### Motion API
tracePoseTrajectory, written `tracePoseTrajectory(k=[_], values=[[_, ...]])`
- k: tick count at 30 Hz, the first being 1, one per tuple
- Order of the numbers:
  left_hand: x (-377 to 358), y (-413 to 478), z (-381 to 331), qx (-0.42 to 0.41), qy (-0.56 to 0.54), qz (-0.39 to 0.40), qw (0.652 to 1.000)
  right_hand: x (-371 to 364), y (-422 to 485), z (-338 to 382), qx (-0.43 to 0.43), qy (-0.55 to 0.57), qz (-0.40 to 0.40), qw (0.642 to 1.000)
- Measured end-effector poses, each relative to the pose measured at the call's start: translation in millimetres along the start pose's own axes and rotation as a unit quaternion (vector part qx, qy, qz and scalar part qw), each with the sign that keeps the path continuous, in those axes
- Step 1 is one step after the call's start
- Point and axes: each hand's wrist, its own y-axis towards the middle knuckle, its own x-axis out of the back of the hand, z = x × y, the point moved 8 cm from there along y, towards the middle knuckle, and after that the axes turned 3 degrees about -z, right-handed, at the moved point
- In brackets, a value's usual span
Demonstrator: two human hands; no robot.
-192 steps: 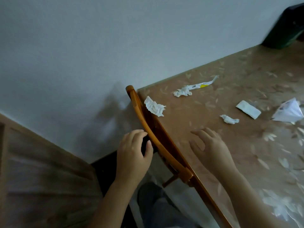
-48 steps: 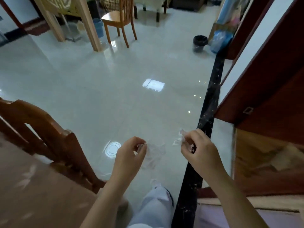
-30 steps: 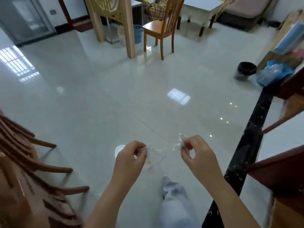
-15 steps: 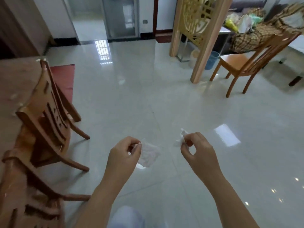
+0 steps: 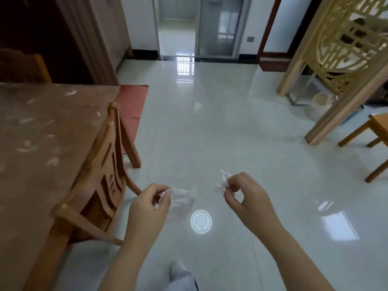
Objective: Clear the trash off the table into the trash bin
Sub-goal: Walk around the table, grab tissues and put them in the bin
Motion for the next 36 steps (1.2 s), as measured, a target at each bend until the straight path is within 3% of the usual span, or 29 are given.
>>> tracePoseTrajectory(k=[13, 25, 36], values=[[-24, 241, 20, 0.04, -0.005, -0.074, 0.996, -112, 254, -41, 0.019, 0.031, 0.055, 0.998], [-87, 527, -35, 0.012, 0.025, -0.102, 0.994, -150, 547, -106, 0.042, 0.04, 0.066, 0.996], [-64, 731, 42, 0.078, -0.006, -0.151, 0.985, -286, 740, -94, 0.061, 0.058, 0.121, 0.989]])
